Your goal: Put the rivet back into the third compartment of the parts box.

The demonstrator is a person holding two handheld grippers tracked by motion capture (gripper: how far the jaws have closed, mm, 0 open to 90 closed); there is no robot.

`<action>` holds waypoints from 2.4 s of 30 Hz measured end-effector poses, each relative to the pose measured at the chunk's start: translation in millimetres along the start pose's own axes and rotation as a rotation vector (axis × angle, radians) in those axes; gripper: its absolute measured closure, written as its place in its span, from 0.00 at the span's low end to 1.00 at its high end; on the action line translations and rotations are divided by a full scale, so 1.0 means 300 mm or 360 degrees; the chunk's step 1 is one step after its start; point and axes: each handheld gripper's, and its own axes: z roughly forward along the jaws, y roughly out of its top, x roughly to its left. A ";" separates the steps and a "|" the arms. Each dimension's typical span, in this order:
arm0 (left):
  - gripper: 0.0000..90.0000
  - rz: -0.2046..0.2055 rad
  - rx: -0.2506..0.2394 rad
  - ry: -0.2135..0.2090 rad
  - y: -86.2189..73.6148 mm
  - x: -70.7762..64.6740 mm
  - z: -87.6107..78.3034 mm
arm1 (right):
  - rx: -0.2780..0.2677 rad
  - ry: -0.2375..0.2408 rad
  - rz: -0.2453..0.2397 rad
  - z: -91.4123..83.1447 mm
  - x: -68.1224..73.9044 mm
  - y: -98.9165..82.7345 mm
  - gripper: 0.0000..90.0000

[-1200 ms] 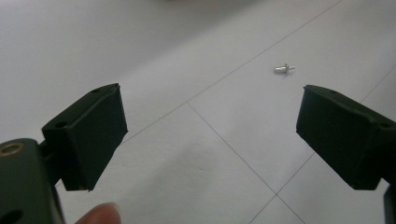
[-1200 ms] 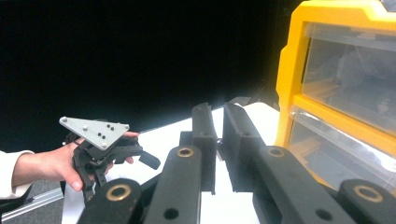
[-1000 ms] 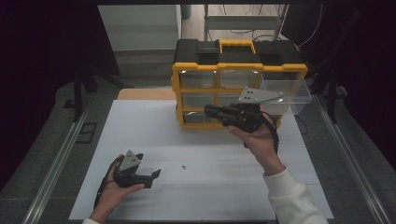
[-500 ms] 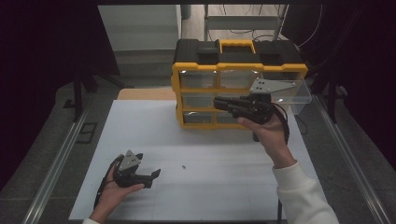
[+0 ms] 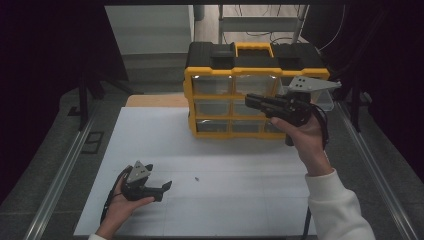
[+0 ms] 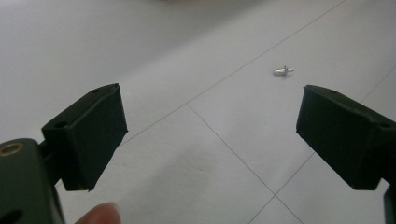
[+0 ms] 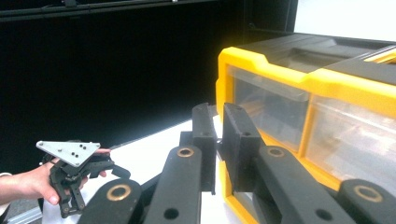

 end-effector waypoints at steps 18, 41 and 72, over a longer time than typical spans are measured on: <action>0.10 -0.0008 -0.0004 0.0000 0.000 0.001 0.000 | -0.0005 -0.0089 0.0017 -0.058 -0.045 0.010 0.93; 0.10 -0.0010 -0.0008 0.0000 0.000 0.002 -0.001 | 0.0007 -0.0300 0.0034 -0.156 -0.126 0.026 0.93; 0.10 0.0000 -0.0009 -0.0012 0.000 -0.001 0.001 | 0.0003 -0.0602 0.0027 -0.222 -0.192 -0.009 0.69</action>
